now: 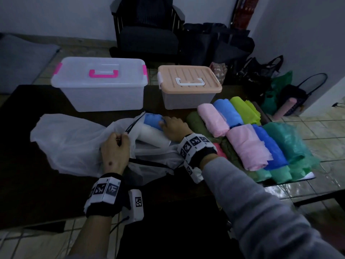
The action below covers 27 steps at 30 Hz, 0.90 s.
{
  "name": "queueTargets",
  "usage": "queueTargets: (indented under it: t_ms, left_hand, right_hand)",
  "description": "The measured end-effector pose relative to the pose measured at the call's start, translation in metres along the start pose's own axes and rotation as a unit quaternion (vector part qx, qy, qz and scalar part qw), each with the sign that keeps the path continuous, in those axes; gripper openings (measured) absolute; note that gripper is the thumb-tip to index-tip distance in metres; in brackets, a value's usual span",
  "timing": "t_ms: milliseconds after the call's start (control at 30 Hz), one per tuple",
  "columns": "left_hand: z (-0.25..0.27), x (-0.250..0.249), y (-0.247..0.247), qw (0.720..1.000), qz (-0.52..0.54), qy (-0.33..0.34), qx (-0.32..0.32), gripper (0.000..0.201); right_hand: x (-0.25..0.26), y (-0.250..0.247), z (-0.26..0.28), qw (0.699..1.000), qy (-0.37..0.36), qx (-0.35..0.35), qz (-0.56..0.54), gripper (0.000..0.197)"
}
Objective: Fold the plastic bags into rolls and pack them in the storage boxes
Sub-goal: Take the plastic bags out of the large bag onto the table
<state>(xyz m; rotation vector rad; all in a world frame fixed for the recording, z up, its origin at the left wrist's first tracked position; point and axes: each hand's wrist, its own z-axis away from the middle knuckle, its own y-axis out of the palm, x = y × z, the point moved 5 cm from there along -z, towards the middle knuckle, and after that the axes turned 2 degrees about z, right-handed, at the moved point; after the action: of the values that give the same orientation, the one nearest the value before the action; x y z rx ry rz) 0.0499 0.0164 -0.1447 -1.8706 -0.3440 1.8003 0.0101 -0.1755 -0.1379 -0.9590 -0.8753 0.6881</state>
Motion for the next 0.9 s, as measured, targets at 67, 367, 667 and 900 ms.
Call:
queueTargets:
  t_ms: [67, 367, 667, 900]
  left_hand:
    - [-0.001, 0.0, 0.001, 1.0, -0.003, 0.005, 0.0, 0.028]
    - [-0.002, -0.001, 0.003, 1.0, -0.016, 0.018, 0.001, 0.03]
    - [0.002, -0.006, 0.002, 0.999, -0.03, 0.019, 0.003, 0.028]
    - [0.002, -0.005, 0.002, 0.999, -0.041, 0.014, 0.001, 0.029]
  right_hand:
    - [-0.005, 0.005, 0.0, 0.999, 0.037, -0.002, 0.024, 0.056]
    - [-0.032, 0.008, 0.012, 0.987, 0.069, 0.057, -0.13, 0.061]
    - [-0.043, -0.002, 0.068, 0.73, 0.119, 0.112, -0.663, 0.019]
    - [-0.068, -0.02, 0.107, 0.643, 0.08, 0.025, -0.761, 0.028]
